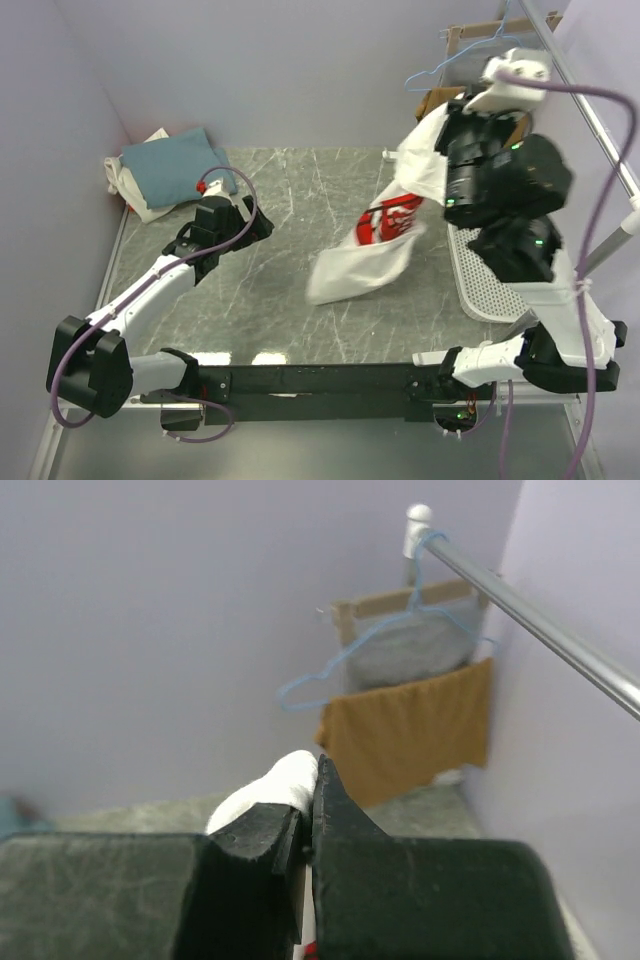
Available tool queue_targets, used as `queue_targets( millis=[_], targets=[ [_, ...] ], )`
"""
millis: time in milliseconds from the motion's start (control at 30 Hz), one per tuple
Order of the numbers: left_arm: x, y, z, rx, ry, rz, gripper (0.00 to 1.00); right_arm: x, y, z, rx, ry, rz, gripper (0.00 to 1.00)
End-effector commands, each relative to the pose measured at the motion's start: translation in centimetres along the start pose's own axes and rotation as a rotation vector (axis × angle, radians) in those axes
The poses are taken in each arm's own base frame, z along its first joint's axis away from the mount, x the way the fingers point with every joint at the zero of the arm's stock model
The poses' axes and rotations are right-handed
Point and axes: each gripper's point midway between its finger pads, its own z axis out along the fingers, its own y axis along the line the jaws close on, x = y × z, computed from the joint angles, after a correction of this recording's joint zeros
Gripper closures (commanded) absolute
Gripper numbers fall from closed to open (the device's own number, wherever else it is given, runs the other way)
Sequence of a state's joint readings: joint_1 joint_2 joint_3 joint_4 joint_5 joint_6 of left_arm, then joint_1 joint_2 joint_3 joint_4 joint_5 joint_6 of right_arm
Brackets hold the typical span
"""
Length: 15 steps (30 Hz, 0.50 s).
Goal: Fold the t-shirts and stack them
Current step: Flatten out the tshirt
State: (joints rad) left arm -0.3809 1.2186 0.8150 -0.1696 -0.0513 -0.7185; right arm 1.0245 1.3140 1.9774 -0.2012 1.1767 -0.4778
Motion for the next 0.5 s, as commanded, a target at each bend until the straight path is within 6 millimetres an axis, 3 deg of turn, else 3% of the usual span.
queue_targets(
  millis=[0,33,67,100,133,167,200,233,300,433,467],
  targets=[
    [-2.3,-1.2,-1.3,0.035,-0.078,0.009,0.02,2.6,9.4,1.4,-0.212,0.054,-0.062,1.00],
    [-2.2,-0.9,-1.5,0.027,-0.088,0.008,0.02,0.4,10.8,1.3,-0.290,0.019,0.011,1.00],
    [-2.2,-0.7,-1.6,0.021,-0.091,0.007,0.02,2.1,15.0,1.9,-0.342,0.044,-0.040,1.00],
    [-2.1,-0.5,-1.7,0.015,-0.090,0.008,0.02,2.2,16.2,1.9,-0.373,0.050,-0.060,1.00],
    [-2.2,-0.3,-1.8,0.002,-0.093,0.008,0.02,-0.6,16.2,1.5,-0.395,-0.004,-0.013,1.00],
    [-2.3,-0.2,-1.9,-0.002,-0.096,0.005,0.02,0.2,18.4,1.6,-0.414,-0.008,-0.049,1.00],
    [-2.3,-0.1,-1.9,-0.004,-0.095,0.006,0.02,-1.0,18.9,1.4,-0.432,-0.047,-0.022,1.00],
    [-2.3,0.0,-2.0,-0.006,-0.099,0.007,0.02,-0.7,20.3,0.5,-0.470,-0.062,-0.060,1.00],
    [-2.5,0.2,-1.9,-0.011,-0.107,-0.001,0.02,-3.6,19.5,-0.8,-0.498,-0.139,0.020,1.00],
    [-2.5,0.3,-1.4,-0.022,-0.100,-0.012,0.01,-4.9,18.2,-2.0,-0.552,-0.152,0.088,1.00],
    [-2.4,0.3,-1.2,-0.025,-0.093,-0.018,0.01,-5.6,17.0,-2.1,-0.544,-0.160,0.106,1.00]
  ],
)
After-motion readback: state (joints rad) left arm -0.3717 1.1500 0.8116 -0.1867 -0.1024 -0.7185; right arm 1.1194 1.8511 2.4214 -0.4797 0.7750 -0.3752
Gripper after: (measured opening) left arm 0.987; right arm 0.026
